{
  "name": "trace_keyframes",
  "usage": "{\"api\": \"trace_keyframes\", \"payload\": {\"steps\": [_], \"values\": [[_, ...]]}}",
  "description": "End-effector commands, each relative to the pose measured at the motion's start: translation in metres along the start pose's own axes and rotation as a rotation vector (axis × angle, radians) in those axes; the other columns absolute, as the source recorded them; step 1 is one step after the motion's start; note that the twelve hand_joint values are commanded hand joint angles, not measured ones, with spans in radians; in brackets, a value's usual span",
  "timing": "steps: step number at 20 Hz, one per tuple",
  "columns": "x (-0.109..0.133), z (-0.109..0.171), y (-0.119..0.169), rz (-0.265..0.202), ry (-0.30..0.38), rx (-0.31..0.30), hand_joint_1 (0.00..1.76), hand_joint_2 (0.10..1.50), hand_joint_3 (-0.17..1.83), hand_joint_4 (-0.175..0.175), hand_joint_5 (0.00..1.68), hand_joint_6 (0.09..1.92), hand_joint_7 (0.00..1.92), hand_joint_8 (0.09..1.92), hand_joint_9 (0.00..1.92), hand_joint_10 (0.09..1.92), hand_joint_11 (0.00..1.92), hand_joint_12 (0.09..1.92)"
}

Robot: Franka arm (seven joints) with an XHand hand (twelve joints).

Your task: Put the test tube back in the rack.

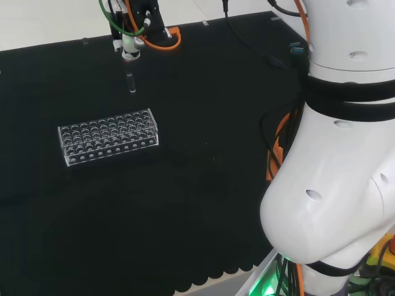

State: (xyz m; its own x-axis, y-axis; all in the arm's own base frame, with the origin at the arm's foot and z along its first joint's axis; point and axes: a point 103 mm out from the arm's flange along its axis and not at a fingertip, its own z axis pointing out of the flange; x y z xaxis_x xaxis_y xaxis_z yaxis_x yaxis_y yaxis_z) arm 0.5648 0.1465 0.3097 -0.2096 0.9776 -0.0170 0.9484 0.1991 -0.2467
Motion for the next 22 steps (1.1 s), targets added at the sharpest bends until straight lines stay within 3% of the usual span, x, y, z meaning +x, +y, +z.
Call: {"api": "trace_keyframes", "payload": {"steps": [1, 10, 22], "values": [[-0.002, 0.003, -0.005, 0.0, 0.026, -0.003, 1.45, 0.47, 0.87, -0.175, 1.39, 0.51, 1.54, 0.52, 1.39, 0.39, 1.15, 1.02], [0.025, 0.02, -0.011, -0.029, 0.057, 0.055, 1.45, 0.47, 0.87, -0.175, 1.39, 0.51, 1.54, 0.52, 1.39, 0.39, 1.15, 1.02], [0.029, 0.041, -0.001, -0.054, 0.087, 0.068, 1.45, 0.47, 0.87, -0.175, 1.39, 0.51, 1.54, 0.52, 1.39, 0.38, 1.15, 1.02]]}}
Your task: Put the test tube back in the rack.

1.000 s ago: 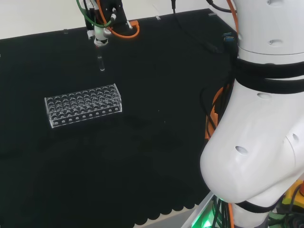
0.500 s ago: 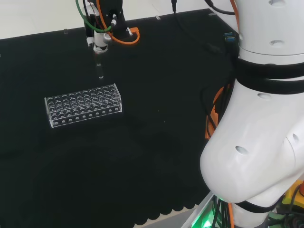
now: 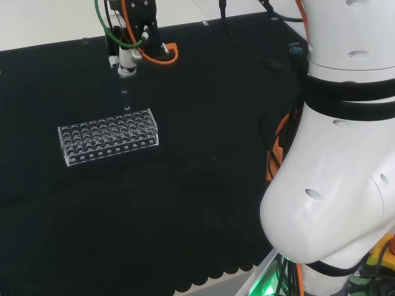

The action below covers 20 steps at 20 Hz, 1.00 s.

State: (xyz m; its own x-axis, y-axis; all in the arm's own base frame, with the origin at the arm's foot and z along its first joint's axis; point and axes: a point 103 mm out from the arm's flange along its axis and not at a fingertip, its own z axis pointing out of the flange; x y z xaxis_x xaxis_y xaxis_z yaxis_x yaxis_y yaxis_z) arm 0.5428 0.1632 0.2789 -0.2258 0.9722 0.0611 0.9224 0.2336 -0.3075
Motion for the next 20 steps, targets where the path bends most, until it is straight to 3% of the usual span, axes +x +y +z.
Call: {"api": "trace_keyframes", "payload": {"steps": [1, 20], "values": [[0.007, 0.008, 0.011, -0.017, 0.018, 0.005, 1.45, 0.47, 0.87, -0.175, 1.39, 0.51, 1.54, 0.52, 1.39, 0.38, 1.15, 1.02], [0.0, 0.014, 0.023, -0.021, 0.021, 0.018, 1.45, 0.47, 0.87, -0.175, 1.39, 0.5, 1.54, 0.52, 1.4, 0.38, 1.15, 1.02]]}}
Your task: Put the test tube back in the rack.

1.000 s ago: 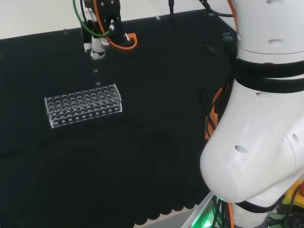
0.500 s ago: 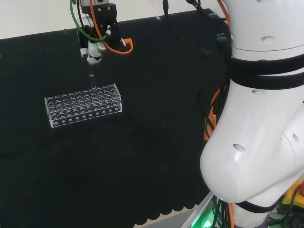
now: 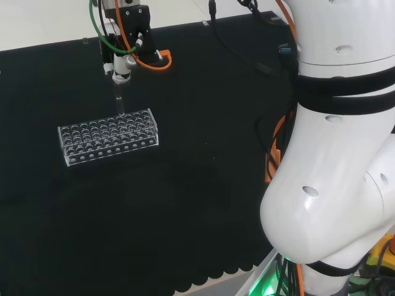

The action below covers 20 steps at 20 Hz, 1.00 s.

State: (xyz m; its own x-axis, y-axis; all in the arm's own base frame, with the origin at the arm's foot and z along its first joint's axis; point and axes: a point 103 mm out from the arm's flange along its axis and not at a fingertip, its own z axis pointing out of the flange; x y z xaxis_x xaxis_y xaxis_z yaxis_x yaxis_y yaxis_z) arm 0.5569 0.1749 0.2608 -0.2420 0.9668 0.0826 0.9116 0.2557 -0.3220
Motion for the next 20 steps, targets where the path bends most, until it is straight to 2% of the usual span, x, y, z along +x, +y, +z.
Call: {"api": "trace_keyframes", "payload": {"steps": [1, 8, 20], "values": [[-0.01, 0.0026, 0.0022, 0.004, 0.004, 0.001, 1.45, 0.47, 0.87, -0.175, 1.39, 0.5, 1.54, 0.52, 1.4, 0.38, 1.15, 1.02], [-0.0141, 0.0051, 0.003, 0.018, -0.002, 0.006, 1.45, 0.47, 0.87, -0.175, 1.39, 0.5, 1.54, 0.52, 1.4, 0.38, 1.15, 1.02], [-0.0091, 0.0076, 0.0052, 0.008, 0.009, 0.024, 1.45, 0.47, 0.87, -0.175, 1.39, 0.5, 1.54, 0.52, 1.4, 0.37, 1.15, 1.03]]}}
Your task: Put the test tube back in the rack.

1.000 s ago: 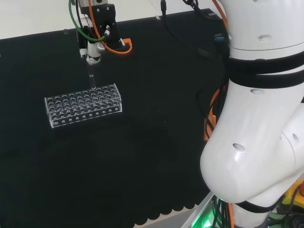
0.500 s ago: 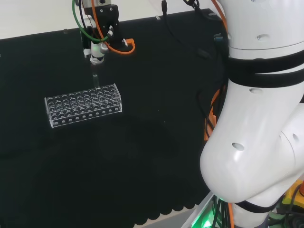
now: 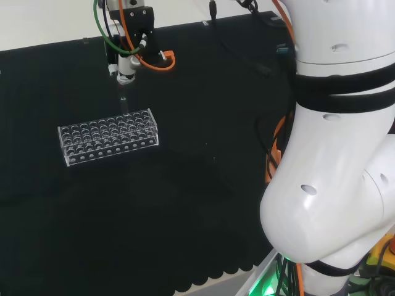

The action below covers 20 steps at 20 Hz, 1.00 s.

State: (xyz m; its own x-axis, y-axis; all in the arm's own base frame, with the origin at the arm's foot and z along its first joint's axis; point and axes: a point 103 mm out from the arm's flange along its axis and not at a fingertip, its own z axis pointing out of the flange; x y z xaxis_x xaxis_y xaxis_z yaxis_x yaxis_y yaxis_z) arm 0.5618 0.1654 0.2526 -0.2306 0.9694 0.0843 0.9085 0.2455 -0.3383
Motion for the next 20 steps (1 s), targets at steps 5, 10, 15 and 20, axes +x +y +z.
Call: {"api": "trace_keyframes", "payload": {"steps": [5, 10, 15, 20], "values": [[0.0025, 0.0035, 0.0016, -0.005, 0.005, 0.016, 1.45, 0.46, 0.87, -0.175, 1.39, 0.5, 1.54, 0.52, 1.4, 0.37, 1.15, 1.03], [0.0022, 0.0056, 0.0028, -0.004, 0.006, 0.02, 1.45, 0.46, 0.87, -0.175, 1.39, 0.5, 1.55, 0.52, 1.4, 0.37, 1.14, 1.03], [-0.0003, 0.0068, 0.0039, -0.004, 0.012, 0.019, 1.45, 0.46, 0.87, -0.175, 1.39, 0.5, 1.55, 0.52, 1.4, 0.37, 1.14, 1.03], [-0.0028, 0.0067, 0.0043, -0.004, 0.019, 0.017, 1.45, 0.46, 0.87, -0.175, 1.39, 0.5, 1.55, 0.51, 1.4, 0.37, 1.14, 1.03]]}}
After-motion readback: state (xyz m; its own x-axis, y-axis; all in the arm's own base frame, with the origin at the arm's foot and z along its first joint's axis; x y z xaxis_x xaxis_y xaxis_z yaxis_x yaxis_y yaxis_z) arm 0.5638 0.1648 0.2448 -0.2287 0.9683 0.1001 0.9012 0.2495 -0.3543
